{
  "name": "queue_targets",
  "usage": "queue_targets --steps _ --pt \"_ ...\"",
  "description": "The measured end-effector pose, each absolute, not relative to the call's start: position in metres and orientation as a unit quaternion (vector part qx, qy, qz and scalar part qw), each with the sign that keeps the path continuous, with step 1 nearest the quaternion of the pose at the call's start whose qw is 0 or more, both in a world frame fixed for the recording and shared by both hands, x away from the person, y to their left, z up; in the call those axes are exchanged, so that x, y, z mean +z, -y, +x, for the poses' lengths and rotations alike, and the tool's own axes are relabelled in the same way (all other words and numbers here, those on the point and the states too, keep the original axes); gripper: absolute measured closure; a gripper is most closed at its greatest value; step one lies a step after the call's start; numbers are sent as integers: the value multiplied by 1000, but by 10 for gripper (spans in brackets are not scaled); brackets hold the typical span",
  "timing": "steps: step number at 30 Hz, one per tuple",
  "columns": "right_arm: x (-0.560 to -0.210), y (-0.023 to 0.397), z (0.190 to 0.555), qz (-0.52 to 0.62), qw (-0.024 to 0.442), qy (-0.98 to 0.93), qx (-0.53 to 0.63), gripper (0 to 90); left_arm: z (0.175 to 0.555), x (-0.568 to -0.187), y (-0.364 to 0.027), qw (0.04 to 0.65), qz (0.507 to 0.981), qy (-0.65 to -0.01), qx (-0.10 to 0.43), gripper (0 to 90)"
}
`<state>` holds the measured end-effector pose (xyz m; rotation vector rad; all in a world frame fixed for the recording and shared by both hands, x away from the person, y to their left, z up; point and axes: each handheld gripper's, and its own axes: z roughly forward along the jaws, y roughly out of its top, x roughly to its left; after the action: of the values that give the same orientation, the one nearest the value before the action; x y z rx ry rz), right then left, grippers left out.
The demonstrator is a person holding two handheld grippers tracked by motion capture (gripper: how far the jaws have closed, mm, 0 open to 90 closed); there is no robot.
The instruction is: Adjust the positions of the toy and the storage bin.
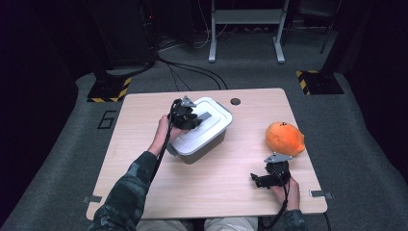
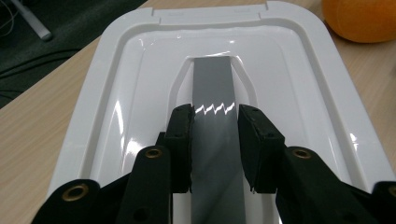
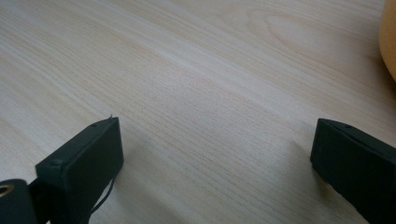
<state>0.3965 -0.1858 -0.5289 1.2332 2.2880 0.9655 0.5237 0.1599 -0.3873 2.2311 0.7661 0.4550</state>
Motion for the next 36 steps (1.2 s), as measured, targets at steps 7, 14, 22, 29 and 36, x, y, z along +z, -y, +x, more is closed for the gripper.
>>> queue_targets --steps 7,14,22,29,36 --pt "-529 186 396 437 183 -811 343 19 514 -388 -146 371 870 -281 162 664" --pt "-529 186 397 437 183 -811 343 19 503 -387 -133 371 877 -266 153 663" --pt "-529 186 397 437 183 -811 343 19 493 -388 -125 373 880 -260 138 663" --pt "-529 186 396 437 183 -811 342 20 486 -387 -117 370 885 -251 132 662" --pt "-529 186 397 437 183 -811 343 21 490 -386 -117 366 887 -256 119 659"
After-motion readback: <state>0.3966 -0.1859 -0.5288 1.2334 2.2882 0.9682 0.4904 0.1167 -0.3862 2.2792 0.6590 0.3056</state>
